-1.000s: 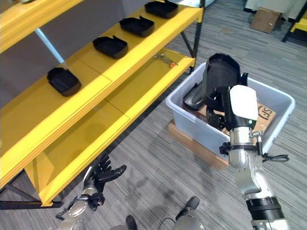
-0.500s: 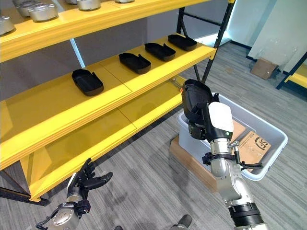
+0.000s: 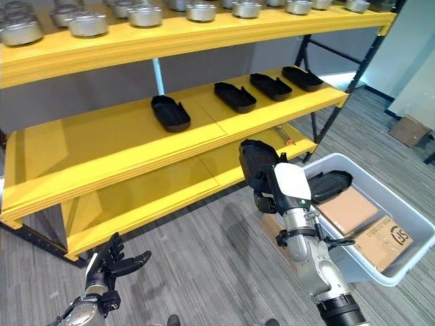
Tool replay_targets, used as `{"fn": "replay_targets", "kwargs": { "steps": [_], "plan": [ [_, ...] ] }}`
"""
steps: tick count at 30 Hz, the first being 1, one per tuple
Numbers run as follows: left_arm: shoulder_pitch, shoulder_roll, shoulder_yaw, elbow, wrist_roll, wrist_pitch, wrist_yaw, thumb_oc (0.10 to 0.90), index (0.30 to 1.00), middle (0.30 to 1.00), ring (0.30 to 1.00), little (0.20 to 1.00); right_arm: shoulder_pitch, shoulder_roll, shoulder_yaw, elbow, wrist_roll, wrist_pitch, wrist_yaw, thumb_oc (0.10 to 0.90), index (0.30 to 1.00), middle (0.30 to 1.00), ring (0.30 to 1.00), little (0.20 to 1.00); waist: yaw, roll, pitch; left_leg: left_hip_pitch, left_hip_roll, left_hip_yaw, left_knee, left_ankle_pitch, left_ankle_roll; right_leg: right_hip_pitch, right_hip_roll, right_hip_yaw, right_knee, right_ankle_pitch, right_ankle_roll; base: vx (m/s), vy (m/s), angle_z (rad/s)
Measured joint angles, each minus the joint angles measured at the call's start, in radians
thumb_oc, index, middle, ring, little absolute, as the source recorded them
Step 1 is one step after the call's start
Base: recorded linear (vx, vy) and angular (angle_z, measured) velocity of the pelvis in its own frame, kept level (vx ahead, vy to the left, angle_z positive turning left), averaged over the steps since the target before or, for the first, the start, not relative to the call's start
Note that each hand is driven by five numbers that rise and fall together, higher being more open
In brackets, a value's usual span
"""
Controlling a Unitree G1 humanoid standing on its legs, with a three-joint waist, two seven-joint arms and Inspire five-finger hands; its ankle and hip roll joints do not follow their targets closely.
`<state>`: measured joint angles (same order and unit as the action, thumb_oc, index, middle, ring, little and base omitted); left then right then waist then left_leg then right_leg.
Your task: Move parts from the plastic box to the shelf.
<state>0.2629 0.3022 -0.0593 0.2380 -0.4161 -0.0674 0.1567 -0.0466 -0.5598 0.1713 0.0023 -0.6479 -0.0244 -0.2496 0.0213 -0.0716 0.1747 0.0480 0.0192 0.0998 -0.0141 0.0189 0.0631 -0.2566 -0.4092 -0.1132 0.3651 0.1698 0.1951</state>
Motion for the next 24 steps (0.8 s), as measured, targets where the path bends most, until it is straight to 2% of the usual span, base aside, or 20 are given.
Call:
{"fn": "replay_targets", "kwargs": {
  "steps": [1, 2, 3, 4, 5, 6, 7, 8, 9, 10, 11, 13, 15, 17, 19, 23, 24],
  "plan": [
    [-0.019, 0.012, -0.015, 0.001, 0.001, 0.000, 0.000, 0.900, 1.000, 1.000, 1.000, 1.000, 0.018, -0.003, -0.003, -0.003, 0.000, -0.009, 0.001, 0.400, 0.300, 0.300, 0.300, 0.300, -0.027, 0.019, 0.023, -0.034, 0.048, -0.044, 0.015, -0.001, -0.001, -0.036, 0.175, 0.094, -0.026, -0.090, -0.021, 0.05, -0.062, 1.05],
    [-0.029, 0.027, -0.036, 0.000, 0.009, 0.000, -0.011, 0.900, 1.000, 1.000, 1.000, 1.000, 0.034, 0.001, -0.018, -0.003, 0.001, -0.013, 0.001, 0.400, 0.300, 0.300, 0.300, 0.300, -0.048, 0.005, 0.035, -0.052, 0.057, -0.057, 0.006, -0.010, -0.013, -0.044, 0.263, 0.083, -0.120, -0.124, -0.024, 0.16, -0.196, 1.25],
    [-0.032, 0.044, -0.049, -0.007, 0.035, -0.001, -0.023, 0.900, 1.000, 1.000, 1.000, 1.000, 0.036, 0.005, -0.048, -0.004, 0.002, -0.021, 0.001, 0.400, 0.300, 0.300, 0.300, 0.300, -0.051, -0.092, 0.043, -0.077, -0.031, -0.034, 0.074, -0.018, -0.025, -0.006, 0.203, 0.040, -0.269, -0.191, -0.013, 0.16, -0.229, 1.05],
    [-0.062, -0.009, -0.052, 0.031, 0.038, 0.021, -0.030, 0.900, 1.000, 1.000, 1.000, 1.000, -0.006, -0.003, -0.082, 0.025, 0.002, -0.013, 0.002, 0.400, 0.300, 0.300, 0.300, 0.300, -0.057, -0.039, 0.096, -0.073, -0.013, -0.063, 0.116, -0.057, -0.080, -0.009, 0.172, 0.011, -0.213, -0.118, 0.044, 0.26, -0.291, 0.44],
    [-0.050, -0.033, -0.050, 0.025, 0.039, 0.024, -0.037, 0.900, 1.000, 1.000, 1.000, 1.000, -0.008, -0.010, -0.099, 0.021, 0.003, -0.006, 0.002, 0.400, 0.300, 0.300, 0.300, 0.300, -0.058, 0.024, 0.115, -0.049, 0.019, -0.051, 0.079, -0.058, -0.084, -0.021, 0.170, 0.017, -0.221, -0.084, 0.027, 0.20, -0.212, 0.20],
    [-0.041, -0.042, -0.012, 0.022, 0.039, 0.023, -0.033, 0.900, 1.000, 1.000, 1.000, 1.000, -0.012, -0.024, -0.100, 0.008, 0.003, -0.005, 0.004, 0.400, 0.300, 0.300, 0.300, 0.300, -0.053, 0.061, 0.112, -0.023, 0.051, -0.054, 0.024, -0.056, -0.098, 0.007, 0.138, 0.019, -0.314, -0.048, 0.016, 0.29, -0.265, 0.19],
    [-0.037, -0.023, 0.017, 0.022, 0.039, 0.022, -0.030, 0.900, 1.000, 1.000, 1.000, 1.000, -0.007, -0.022, -0.100, 0.008, 0.003, -0.005, 0.009, 0.400, 0.300, 0.300, 0.300, 0.300, -0.049, 0.035, 0.112, 0.042, 0.060, -0.063, -0.037, -0.024, -0.157, 0.111, 0.104, 0.006, -0.386, -0.054, 0.029, 0.26, -0.211, 0.44],
    [-0.043, -0.044, 0.038, 0.027, 0.038, 0.022, -0.015, 0.900, 1.000, 1.000, 1.000, 1.000, -0.016, -0.029, -0.105, 0.011, 0.004, -0.001, 0.016, 0.400, 0.300, 0.300, 0.300, 0.300, -0.057, 0.064, 0.109, 0.076, 0.111, -0.086, -0.071, -0.031, -0.174, 0.156, 0.152, -0.034, -0.412, 0.046, 0.009, 0.31, -0.270, 0.67],
    [-0.045, -0.072, 0.045, 0.024, 0.038, 0.021, -0.008, 0.900, 1.000, 1.000, 1.000, 1.000, -0.016, -0.036, -0.112, 0.011, 0.006, 0.007, 0.017, 0.400, 0.300, 0.300, 0.300, 0.300, -0.072, 0.090, 0.101, 0.083, 0.145, -0.108, -0.067, -0.034, -0.166, 0.174, 0.193, -0.056, -0.413, 0.027, -0.021, 0.21, -0.240, 0.29],
    [-0.025, -0.120, 0.024, 0.003, 0.035, 0.017, -0.013, 0.900, 1.000, 1.000, 1.000, 1.000, -0.058, -0.048, -0.109, 0.010, 0.015, 0.008, 0.020, 0.400, 0.300, 0.300, 0.300, 0.300, -0.077, 0.117, 0.087, 0.105, 0.169, -0.066, -0.065, -0.009, -0.171, 0.175, 0.237, -0.072, -0.391, 0.004, -0.062, 0.24, -0.337, 0.04],
    [-0.033, -0.148, -0.001, -0.011, 0.032, 0.017, -0.019, 0.900, 1.000, 1.000, 1.000, 1.000, -0.089, -0.066, -0.111, 0.004, 0.024, 0.009, 0.021, 0.400, 0.300, 0.300, 0.300, 0.300, -0.077, 0.117, 0.086, 0.106, 0.183, -0.048, -0.054, 0.010, -0.182, 0.176, 0.256, -0.076, -0.379, -0.003, -0.080, 0.22, -0.372, -0.25],
    [-0.065, -0.165, -0.020, -0.008, 0.026, 0.017, -0.017, 0.900, 1.000, 1.000, 1.000, 1.000, -0.129, -0.083, -0.111, 0.002, 0.026, 0.008, 0.020, 0.400, 0.300, 0.300, 0.300, 0.300, -0.085, 0.114, 0.084, 0.078, 0.198, -0.058, -0.009, 0.031, -0.213, 0.188, 0.266, -0.093, -0.379, -0.025, -0.091, 0.20, -0.343, 0.19],
    [-0.080, -0.158, -0.008, -0.024, 0.019, 0.014, -0.013, 0.900, 1.000, 1.000, 1.000, 1.000, -0.134, -0.089, -0.111, -0.024, 0.032, 0.002, 0.020, 0.400, 0.300, 0.300, 0.300, 0.300, -0.071, 0.111, 0.065, 0.051, 0.222, -0.058, 0.030, 0.044, -0.221, 0.199, 0.288, -0.115, -0.378, -0.049, -0.108, 0.14, -0.219, 0.32],
    [-0.073, -0.156, 0.004, -0.028, -0.012, 0.014, -0.008, 0.900, 1.000, 1.000, 1.000, 1.000, -0.159, -0.089, -0.110, -0.028, 0.034, -0.016, 0.020, 0.400, 0.300, 0.300, 0.300, 0.300, -0.071, 0.113, 0.057, 0.038, 0.227, -0.060, 0.034, 0.080, -0.237, 0.207, 0.291, -0.128, -0.376, -0.064, -0.118, 0.16, -0.271, 0.21],
    [-0.062, -0.155, 0.004, -0.031, -0.012, 0.014, -0.008, 0.900, 1.000, 1.000, 1.000, 1.000, -0.159, -0.088, -0.109, -0.029, 0.037, -0.021, 0.020, 0.400, 0.300, 0.300, 0.300, 0.300, -0.072, 0.116, 0.054, 0.029, 0.234, -0.061, 0.047, 0.089, -0.249, 0.208, 0.294, -0.143, -0.364, -0.079, -0.123, 0.12, -0.226, 0.24],
    [-0.044, -0.154, 0.004, -0.041, -0.012, 0.014, -0.007, 0.900, 1.000, 1.000, 1.000, 1.000, -0.157, -0.089, -0.108, -0.034, 0.042, -0.038, 0.020, 0.400, 0.300, 0.300, 0.300, 0.300, -0.070, 0.124, 0.046, 0.022, 0.249, -0.077, 0.040, 0.102, -0.241, 0.208, 0.309, -0.158, -0.352, -0.092, -0.134, 0.04, -0.154, 0.17],
    [-0.035, -0.150, 0.004, -0.039, -0.013, 0.014, -0.007, 0.900, 1.000, 1.000, 1.000, 1.000, -0.154, -0.084, -0.107, -0.034, 0.052, -0.039, 0.019, 0.400, 0.300, 0.300, 0.300, 0.300, -0.070, 0.119, 0.043, -0.019, 0.248, -0.081, 0.100, 0.107, -0.243, 0.195, 0.308, -0.159, -0.329, -0.111, -0.132, -0.03, -0.209, 0.11]
  ]
}}
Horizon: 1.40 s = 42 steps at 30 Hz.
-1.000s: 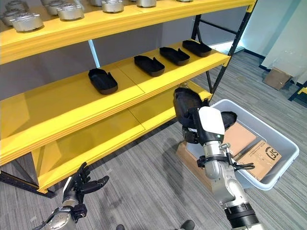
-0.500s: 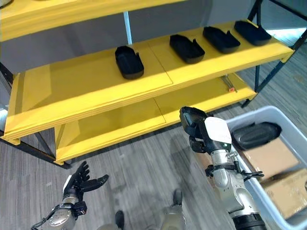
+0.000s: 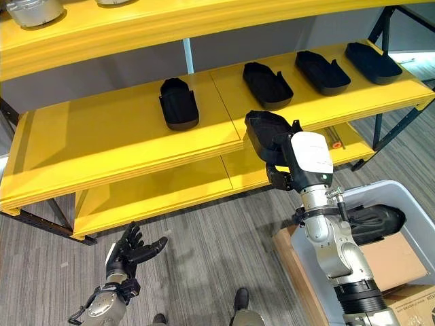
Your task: Move parts from the plastic box to the shelf.
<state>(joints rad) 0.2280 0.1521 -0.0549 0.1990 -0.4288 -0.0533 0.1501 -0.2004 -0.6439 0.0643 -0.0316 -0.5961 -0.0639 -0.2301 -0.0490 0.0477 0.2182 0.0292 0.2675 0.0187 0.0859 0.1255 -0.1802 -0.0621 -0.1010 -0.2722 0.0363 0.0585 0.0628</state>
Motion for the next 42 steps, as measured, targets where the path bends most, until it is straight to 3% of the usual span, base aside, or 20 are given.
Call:
{"fn": "replay_targets", "kwargs": {
  "steps": [3, 5, 6, 7, 8, 10, 12, 13, 15, 17, 18, 19, 21, 22, 25, 31, 42],
  "plan": [
    [0.009, 0.010, 0.001, 0.001, -0.031, -0.001, 0.000, 0.900, 1.000, 1.000, 1.000, 1.000, 0.003, 0.001, 0.003, -0.002, 0.012, -0.005, 0.000, 0.400, 0.300, 0.300, 0.300, 0.300, 0.030, -0.014, -0.005, -0.104, -0.008, -0.090, 0.171, 0.022, -0.034, -0.012, 0.002, -0.004, 0.020, -0.015, -0.021, -0.04, -0.130, 0.07],
    [0.014, 0.019, -0.007, 0.016, -0.038, -0.012, -0.002, 0.900, 1.000, 1.000, 1.000, 1.000, 0.011, 0.002, 0.003, -0.004, 0.013, -0.008, -0.008, 0.400, 0.300, 0.300, 0.300, 0.300, 0.044, -0.027, -0.004, -0.183, -0.012, -0.111, 0.260, 0.092, -0.044, -0.020, -0.001, 0.003, 0.039, -0.035, -0.031, 0.04, -0.060, 0.37],
    [-0.003, 0.025, -0.012, 0.026, -0.038, -0.017, -0.003, 0.900, 1.000, 1.000, 1.000, 1.000, 0.020, 0.000, -0.004, -0.006, 0.020, -0.007, -0.018, 0.400, 0.300, 0.300, 0.300, 0.300, 0.025, -0.042, 0.003, -0.250, -0.012, -0.089, 0.316, 0.127, -0.062, -0.017, -0.016, -0.029, 0.029, -0.035, -0.059, 0.14, 0.041, 0.70],
    [0.004, 0.024, -0.012, 0.028, -0.039, -0.017, -0.001, 0.900, 1.000, 1.000, 1.000, 1.000, 0.026, 0.006, -0.004, -0.007, 0.020, -0.006, -0.021, 0.400, 0.300, 0.300, 0.300, 0.300, 0.032, -0.053, 0.004, -0.254, -0.005, -0.045, 0.286, 0.108, -0.025, -0.014, -0.019, -0.043, 0.021, -0.037, -0.073, 0.19, 0.062, 0.93],
    [0.012, 0.031, -0.025, 0.049, -0.038, -0.016, -0.003, 0.900, 1.000, 1.000, 1.000, 1.000, 0.040, 0.015, -0.005, -0.008, 0.020, -0.005, -0.033, 0.400, 0.300, 0.300, 0.300, 0.300, 0.037, -0.053, 0.002, -0.251, 0.044, 0.037, 0.059, 0.054, 0.000, -0.011, 0.003, -0.062, 0.010, -0.049, -0.094, 0.15, 0.104, 0.59],
    [0.014, 0.031, -0.031, 0.063, -0.038, -0.015, 0.000, 0.900, 1.000, 1.000, 1.000, 1.000, 0.045, 0.016, -0.004, -0.007, 0.020, -0.006, -0.033, 0.400, 0.300, 0.300, 0.300, 0.300, 0.054, -0.051, 0.004, -0.255, 0.081, 0.057, -0.050, 0.050, -0.006, -0.025, 0.024, -0.063, 0.013, -0.048, -0.111, 0.18, 0.130, 0.18],
    [0.017, 0.035, -0.031, 0.069, -0.036, -0.013, 0.000, 0.900, 1.000, 1.000, 1.000, 1.000, 0.049, 0.016, -0.002, -0.003, 0.020, -0.006, -0.033, 0.400, 0.300, 0.300, 0.300, 0.300, 0.051, -0.044, 0.009, -0.243, 0.108, 0.083, -0.172, 0.055, -0.016, -0.020, 0.059, -0.051, 0.000, -0.043, -0.103, 0.23, 0.185, -0.12],
    [0.022, 0.035, -0.032, 0.069, -0.036, -0.011, -0.001, 0.900, 1.000, 1.000, 1.000, 1.000, 0.056, 0.016, -0.001, -0.001, 0.020, -0.005, -0.033, 0.400, 0.300, 0.300, 0.300, 0.300, 0.057, -0.041, 0.015, -0.220, 0.123, 0.138, -0.171, 0.058, -0.023, -0.002, 0.073, -0.033, -0.014, -0.040, -0.099, 0.26, 0.216, -0.34],
    [0.030, 0.036, -0.030, 0.068, -0.036, -0.010, 0.000, 0.900, 1.000, 1.000, 1.000, 1.000, 0.073, 0.017, -0.004, -0.005, 0.019, -0.005, -0.032, 0.400, 0.300, 0.300, 0.300, 0.300, 0.060, -0.031, 0.017, -0.155, 0.125, 0.157, -0.171, 0.062, -0.023, 0.034, 0.088, -0.002, -0.035, -0.024, -0.079, 0.18, 0.166, -0.59],
    [0.036, 0.035, -0.030, 0.061, -0.036, -0.010, -0.001, 0.900, 1.000, 1.000, 1.000, 1.000, 0.077, 0.007, -0.010, -0.013, 0.019, -0.005, -0.033, 0.400, 0.300, 0.300, 0.300, 0.300, 0.050, 0.007, 0.013, -0.088, 0.123, 0.163, -0.170, 0.056, -0.013, 0.062, 0.110, 0.020, -0.061, -0.010, -0.059, 0.18, 0.186, -0.63],
    [0.029, 0.032, -0.031, 0.037, -0.035, -0.010, -0.003, 0.900, 1.000, 1.000, 1.000, 1.000, 0.089, -0.016, -0.040, -0.029, 0.018, -0.008, -0.034, 0.400, 0.300, 0.300, 0.300, 0.300, 0.034, 0.042, 0.014, -0.068, 0.130, 0.168, -0.167, 0.058, -0.012, 0.062, 0.125, 0.035, -0.077, 0.002, -0.039, 0.22, 0.245, -0.46],
    [0.011, 0.046, -0.023, 0.035, -0.035, -0.011, -0.003, 0.900, 1.000, 1.000, 1.000, 1.000, 0.103, 0.011, -0.056, -0.029, 0.019, -0.004, -0.041, 0.400, 0.300, 0.300, 0.300, 0.300, 0.037, 0.014, 0.021, -0.063, 0.108, 0.185, -0.164, 0.054, -0.020, 0.068, 0.098, 0.048, -0.089, 0.006, -0.025, 0.10, 0.132, -0.38],
    [-0.014, 0.100, -0.001, 0.016, -0.034, -0.011, -0.001, 0.900, 1.000, 1.000, 1.000, 1.000, 0.140, 0.022, -0.057, -0.034, 0.019, 0.001, -0.042, 0.400, 0.300, 0.300, 0.300, 0.300, 0.026, -0.056, 0.017, -0.051, 0.023, 0.220, -0.161, 0.037, 0.021, 0.079, 0.015, 0.048, -0.107, 0.043, 0.012, 0.13, 0.202, -0.02],
    [-0.036, 0.128, 0.010, 0.006, -0.032, -0.011, 0.002, 0.900, 1.000, 1.000, 1.000, 1.000, 0.146, 0.035, -0.057, -0.035, 0.019, 0.002, -0.042, 0.400, 0.300, 0.300, 0.300, 0.300, 0.027, -0.075, 0.017, -0.039, -0.016, 0.221, -0.152, 0.017, 0.044, 0.107, -0.022, 0.046, -0.120, 0.046, 0.028, 0.15, 0.261, 0.15],
    [-0.067, 0.148, 0.012, -0.013, -0.030, -0.014, 0.020, 0.900, 1.000, 1.000, 1.000, 1.000, 0.144, 0.046, -0.054, -0.036, 0.019, 0.003, -0.041, 0.400, 0.300, 0.300, 0.300, 0.300, 0.055, -0.078, 0.018, -0.031, -0.047, 0.224, -0.130, -0.011, 0.056, 0.122, -0.055, 0.046, -0.121, 0.043, 0.047, 0.08, 0.151, 0.06],
    [-0.071, 0.146, 0.019, -0.017, -0.028, -0.018, 0.022, 0.900, 1.000, 1.000, 1.000, 1.000, 0.123, 0.049, -0.038, -0.074, 0.019, 0.002, -0.040, 0.400, 0.300, 0.300, 0.300, 0.300, 0.080, -0.094, 0.018, -0.033, -0.057, 0.223, -0.113, -0.027, 0.060, 0.129, -0.067, 0.050, -0.121, 0.031, 0.063, 0.05, 0.063, 0.01],
    [-0.049, 0.141, 0.019, -0.017, -0.028, -0.017, 0.042, 0.900, 1.000, 1.000, 1.000, 1.000, 0.112, 0.050, -0.038, -0.084, 0.018, 0.000, -0.040, 0.400, 0.300, 0.300, 0.300, 0.300, 0.081, -0.118, 0.010, -0.101, -0.053, 0.216, 0.004, -0.083, 0.069, 0.106, -0.079, 0.060, -0.107, 0.033, 0.067, 0.04, 0.047, -0.01]
  ]
}}
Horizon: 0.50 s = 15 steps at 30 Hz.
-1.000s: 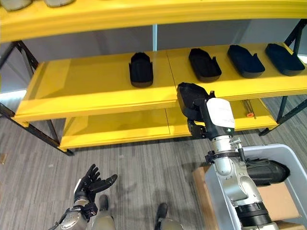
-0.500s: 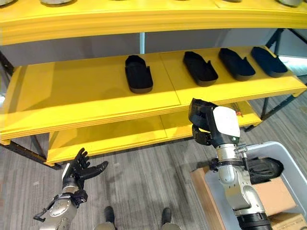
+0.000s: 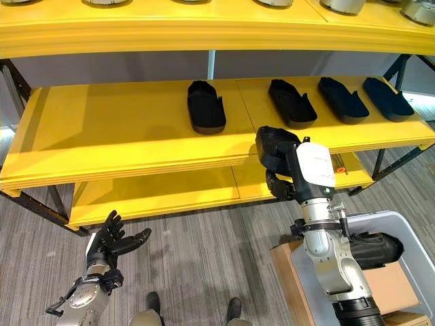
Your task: Move parts from the plastic box to the shelf.
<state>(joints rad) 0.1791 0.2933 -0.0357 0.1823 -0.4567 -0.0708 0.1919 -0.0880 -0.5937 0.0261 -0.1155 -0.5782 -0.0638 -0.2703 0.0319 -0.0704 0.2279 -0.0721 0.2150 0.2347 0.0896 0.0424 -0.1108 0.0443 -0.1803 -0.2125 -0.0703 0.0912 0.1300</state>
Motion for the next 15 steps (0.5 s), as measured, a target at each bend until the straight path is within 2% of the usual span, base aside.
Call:
{"fn": "replay_targets", "kwargs": {
  "steps": [5, 8, 11, 12, 15],
  "plan": [
    [-0.006, -0.001, 0.000, -0.001, -0.001, 0.000, 0.000, 0.900, 1.000, 1.000, 1.000, 1.000, -0.012, 0.000, 0.002, -0.007, 0.000, 0.001, 0.000, 0.400, 0.300, 0.300, 0.300, 0.300, -0.002, -0.005, -0.007, -0.034, -0.015, 0.001, 0.053, -0.031, 0.014, -0.019, -0.025, 0.001, 0.013, 0.003, 0.008, 0.03, 0.099, -0.01],
    [-0.009, 0.001, -0.001, 0.001, -0.001, 0.000, 0.000, 0.900, 1.000, 1.000, 1.000, 1.000, -0.027, 0.000, 0.003, -0.010, 0.000, 0.005, 0.000, 0.400, 0.300, 0.300, 0.300, 0.300, 0.000, -0.015, -0.014, -0.054, -0.043, 0.004, 0.079, -0.050, 0.028, -0.035, -0.050, 0.003, 0.033, -0.004, 0.016, 0.04, 0.151, 0.04],
    [-0.016, 0.003, -0.008, 0.000, 0.000, -0.001, 0.001, 0.900, 1.000, 1.000, 1.000, 1.000, -0.073, -0.002, 0.007, -0.010, -0.001, 0.007, 0.000, 0.400, 0.300, 0.300, 0.300, 0.300, 0.004, -0.023, -0.020, -0.073, -0.074, 0.005, 0.110, -0.071, 0.055, -0.055, -0.094, 0.003, 0.069, -0.007, 0.021, 0.03, 0.110, 0.11],
    [-0.019, 0.008, -0.008, 0.001, 0.000, -0.001, 0.001, 0.900, 1.000, 1.000, 1.000, 1.000, -0.091, -0.004, 0.010, -0.011, -0.003, 0.007, 0.000, 0.400, 0.300, 0.300, 0.300, 0.300, 0.002, -0.029, -0.025, -0.107, -0.092, 0.002, 0.141, -0.093, 0.067, -0.060, -0.111, -0.003, 0.083, -0.012, 0.029, 0.04, 0.097, 0.25],
    [-0.038, 0.009, -0.012, 0.005, 0.000, -0.001, 0.000, 0.900, 1.000, 1.000, 1.000, 1.000, -0.127, -0.025, 0.015, -0.011, -0.011, 0.007, 0.000, 0.400, 0.300, 0.300, 0.300, 0.300, 0.004, -0.030, -0.031, -0.154, -0.115, -0.032, 0.216, -0.132, 0.100, -0.075, -0.141, -0.021, 0.135, -0.016, 0.032, 0.08, 0.153, 0.42]
  ]
}}
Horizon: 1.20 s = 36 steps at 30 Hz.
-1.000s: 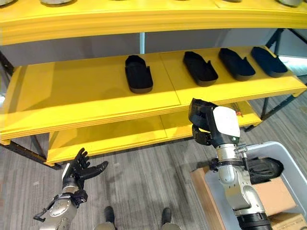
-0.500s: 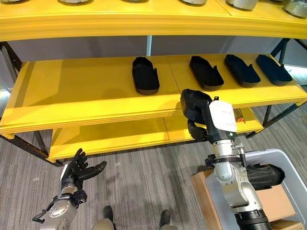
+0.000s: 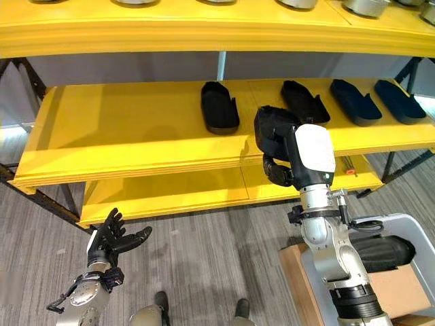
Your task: Move parts from the plastic box to the shelf.
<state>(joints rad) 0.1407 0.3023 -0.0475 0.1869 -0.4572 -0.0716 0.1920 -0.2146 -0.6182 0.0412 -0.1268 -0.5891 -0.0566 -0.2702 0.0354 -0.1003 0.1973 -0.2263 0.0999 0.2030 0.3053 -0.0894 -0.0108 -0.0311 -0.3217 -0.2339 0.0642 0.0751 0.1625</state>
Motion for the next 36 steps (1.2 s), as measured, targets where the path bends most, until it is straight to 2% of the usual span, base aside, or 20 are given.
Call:
{"fn": "replay_targets", "kwargs": {
  "steps": [3, 4, 6, 7, 9, 10, 12, 14, 15, 16, 18, 20, 22, 24, 25, 28, 29, 31, 33, 36],
  "plan": [
    [-0.009, 0.009, -0.012, 0.012, 0.000, 0.000, -0.001, 0.900, 1.000, 1.000, 1.000, 1.000, -0.041, -0.035, 0.034, 0.000, -0.004, 0.000, 0.000, 0.400, 0.300, 0.300, 0.300, 0.300, 0.000, 0.004, -0.004, -0.035, -0.034, -0.031, 0.060, -0.048, 0.031, -0.025, -0.041, -0.018, 0.100, 0.009, -0.011, 0.07, 0.181, 0.45],
    [-0.008, 0.032, -0.023, 0.016, 0.000, 0.000, -0.001, 0.900, 1.000, 1.000, 1.000, 1.000, -0.066, -0.036, 0.055, 0.000, -0.005, -0.004, 0.000, 0.400, 0.300, 0.300, 0.300, 0.300, -0.004, 0.005, -0.009, -0.034, -0.036, -0.027, 0.053, -0.035, 0.051, -0.068, -0.062, -0.011, 0.164, 0.023, -0.031, 0.05, 0.251, 0.22],
    [-0.002, 0.066, -0.028, 0.022, 0.000, 0.001, -0.002, 0.900, 1.000, 1.000, 1.000, 1.000, -0.103, -0.037, 0.095, -0.001, -0.005, -0.007, 0.001, 0.400, 0.300, 0.300, 0.300, 0.300, 0.004, -0.002, -0.012, -0.035, -0.060, -0.012, 0.057, -0.030, 0.070, -0.118, -0.090, -0.002, 0.243, 0.053, -0.036, 0.08, 0.272, -0.04],
    [0.001, 0.087, -0.028, 0.035, 0.000, 0.001, -0.006, 0.900, 1.000, 1.000, 1.000, 1.000, -0.141, -0.049, 0.133, -0.001, -0.008, -0.014, 0.002, 0.400, 0.300, 0.300, 0.300, 0.300, 0.013, -0.003, -0.015, -0.032, -0.079, 0.003, 0.066, -0.042, 0.091, -0.133, -0.110, 0.002, 0.256, 0.099, -0.036, 0.10, 0.167, -0.17],
    [0.004, 0.118, -0.022, 0.040, 0.001, 0.001, -0.005, 0.900, 1.000, 1.000, 1.000, 1.000, -0.189, -0.069, 0.183, 0.013, -0.016, -0.021, 0.003, 0.400, 0.300, 0.300, 0.300, 0.300, 0.021, 0.000, -0.012, -0.011, -0.097, 0.011, 0.033, -0.034, 0.117, -0.159, -0.134, -0.017, 0.287, 0.147, -0.044, 0.12, 0.080, -0.18],
    [0.004, 0.121, -0.017, 0.043, 0.001, 0.002, -0.005, 0.900, 1.000, 1.000, 1.000, 1.000, -0.202, -0.081, 0.200, 0.018, -0.021, -0.024, 0.008, 0.400, 0.300, 0.300, 0.300, 0.300, 0.024, 0.004, -0.009, 0.006, -0.099, 0.015, 0.007, -0.021, 0.117, -0.172, -0.134, -0.020, 0.302, 0.096, -0.018, 0.10, -0.020, -0.01],
    [0.006, 0.125, -0.008, 0.037, 0.001, 0.000, -0.006, 0.900, 1.000, 1.000, 1.000, 1.000, -0.211, -0.103, 0.208, 0.016, -0.031, -0.039, 0.012, 0.400, 0.300, 0.300, 0.300, 0.300, 0.026, 0.017, -0.003, 0.049, -0.103, 0.014, -0.055, 0.004, 0.124, -0.162, -0.110, -0.035, 0.264, 0.046, 0.003, 0.07, -0.069, -0.02],
    [0.005, 0.128, 0.005, 0.037, 0.001, 0.000, -0.005, 0.900, 1.000, 1.000, 1.000, 1.000, -0.271, -0.135, 0.232, 0.015, -0.034, -0.052, 0.019, 0.400, 0.300, 0.300, 0.300, 0.300, 0.030, 0.024, 0.004, 0.059, -0.108, 0.028, -0.080, 0.014, 0.125, -0.161, -0.109, -0.086, 0.144, 0.043, 0.013, 0.12, -0.262, -0.20],
    [-0.008, 0.123, 0.011, 0.044, 0.001, -0.001, -0.006, 0.900, 1.000, 1.000, 1.000, 1.000, -0.334, -0.147, 0.248, 0.021, -0.036, -0.051, 0.020, 0.400, 0.300, 0.300, 0.300, 0.300, 0.020, 0.028, 0.014, 0.054, -0.123, 0.026, -0.089, 0.023, 0.113, -0.145, -0.118, -0.091, -0.054, 0.076, 0.053, 0.13, -0.270, -0.01],
    [-0.020, 0.122, 0.009, 0.045, 0.001, -0.001, -0.009, 0.900, 1.000, 1.000, 1.000, 1.000, -0.357, -0.155, 0.248, 0.023, -0.038, -0.048, 0.021, 0.400, 0.300, 0.300, 0.300, 0.300, 0.018, 0.029, 0.029, 0.054, -0.135, 0.023, -0.085, 0.023, 0.114, -0.126, -0.136, -0.090, -0.142, 0.111, 0.071, 0.13, -0.215, 0.19],
    [-0.033, 0.107, 0.009, 0.044, 0.001, -0.001, -0.012, 0.900, 1.000, 1.000, 1.000, 1.000, -0.371, -0.169, 0.249, 0.025, -0.040, -0.046, 0.021, 0.400, 0.300, 0.300, 0.300, 0.300, 0.009, 0.033, 0.043, 0.056, -0.144, 0.006, -0.081, 0.021, 0.122, -0.114, -0.168, -0.088, -0.160, 0.156, 0.070, 0.09, -0.148, 0.34],
    [-0.030, 0.106, 0.011, 0.045, 0.001, -0.002, -0.013, 0.900, 1.000, 1.000, 1.000, 1.000, -0.371, -0.171, 0.252, 0.025, -0.042, -0.048, 0.022, 0.400, 0.300, 0.300, 0.300, 0.300, 0.022, 0.020, 0.047, 0.061, -0.150, -0.010, -0.086, 0.026, 0.113, -0.091, -0.157, -0.086, -0.155, 0.173, 0.063, 0.16, -0.179, 0.29],
    [-0.028, 0.096, 0.011, 0.044, 0.001, -0.001, -0.014, 0.900, 1.000, 1.000, 1.000, 1.000, -0.367, -0.171, 0.252, 0.026, -0.049, -0.044, 0.029, 0.400, 0.300, 0.300, 0.300, 0.300, 0.020, 0.000, 0.050, 0.079, -0.172, -0.040, -0.101, 0.033, 0.102, -0.019, -0.150, -0.107, -0.160, 0.184, 0.062, 0.16, -0.208, 0.50],
    [-0.003, 0.076, 0.019, 0.016, -0.001, -0.001, -0.015, 0.900, 1.000, 1.000, 1.000, 1.000, -0.367, -0.170, 0.252, 0.022, -0.058, -0.049, 0.045, 0.400, 0.300, 0.300, 0.300, 0.300, 0.027, -0.017, 0.048, 0.085, -0.180, -0.068, -0.096, 0.031, 0.080, 0.071, -0.107, -0.102, -0.150, 0.196, 0.059, 0.08, -0.166, 0.47],
    [0.013, 0.074, 0.021, -0.007, -0.005, -0.003, -0.015, 0.900, 1.000, 1.000, 1.000, 1.000, -0.373, -0.171, 0.252, 0.019, -0.058, -0.051, 0.045, 0.400, 0.300, 0.300, 0.300, 0.300, 0.030, -0.023, 0.048, 0.069, -0.176, -0.078, -0.082, 0.028, 0.066, 0.090, -0.082, -0.117, -0.148, 0.175, 0.056, 0.07, -0.134, 0.31],
    [0.026, 0.064, 0.011, -0.008, -0.007, -0.004, -0.030, 0.900, 1.000, 1.000, 1.000, 1.000, -0.383, -0.172, 0.252, 0.026, -0.058, -0.044, 0.047, 0.400, 0.300, 0.300, 0.300, 0.300, 0.018, -0.009, 0.047, 0.040, -0.137, -0.121, -0.088, 0.056, 0.032, 0.077, -0.042, -0.116, -0.128, 0.107, 0.049, 0.07, -0.124, 0.37],
    [0.034, 0.064, 0.009, -0.007, -0.008, -0.004, -0.033, 0.900, 1.000, 1.000, 1.000, 1.000, -0.385, -0.171, 0.253, 0.027, -0.058, -0.043, 0.047, 0.400, 0.300, 0.300, 0.300, 0.300, 0.027, -0.008, 0.047, 0.038, -0.117, -0.134, -0.095, 0.062, 0.017, 0.078, -0.023, -0.117, -0.126, 0.085, 0.045, 0.09, -0.164, 0.06],
    [0.041, 0.062, 0.006, 0.001, -0.008, 0.000, -0.045, 0.900, 1.000, 1.000, 1.000, 1.000, -0.406, -0.174, 0.263, 0.035, -0.058, -0.044, 0.058, 0.400, 0.300, 0.300, 0.300, 0.300, 0.023, -0.001, 0.046, 0.057, -0.088, -0.140, -0.128, 0.075, -0.009, 0.083, 0.009, -0.118, -0.125, 0.059, 0.025, 0.05, -0.090, -0.01],
    [0.040, 0.059, -0.001, 0.000, -0.008, 0.000, -0.052, 0.900, 1.000, 1.000, 1.000, 1.000, -0.439, -0.174, 0.270, 0.045, -0.058, -0.046, 0.059, 0.400, 0.300, 0.300, 0.300, 0.300, 0.020, 0.017, 0.046, 0.064, -0.068, -0.140, -0.141, 0.079, -0.021, 0.082, 0.028, -0.117, -0.123, 0.052, 0.015, 0.04, -0.081, -0.06],
    [0.035, 0.056, -0.011, -0.002, -0.009, 0.000, -0.052, 0.900, 1.000, 1.000, 1.000, 1.000, -0.459, -0.173, 0.272, 0.048, -0.056, -0.043, 0.059, 0.400, 0.300, 0.300, 0.300, 0.300, 0.017, 0.035, 0.038, 0.075, -0.062, -0.146, -0.169, 0.090, -0.030, 0.082, 0.035, -0.116, -0.119, 0.044, 0.009, 0.03, -0.047, 0.00]
  ]
}}
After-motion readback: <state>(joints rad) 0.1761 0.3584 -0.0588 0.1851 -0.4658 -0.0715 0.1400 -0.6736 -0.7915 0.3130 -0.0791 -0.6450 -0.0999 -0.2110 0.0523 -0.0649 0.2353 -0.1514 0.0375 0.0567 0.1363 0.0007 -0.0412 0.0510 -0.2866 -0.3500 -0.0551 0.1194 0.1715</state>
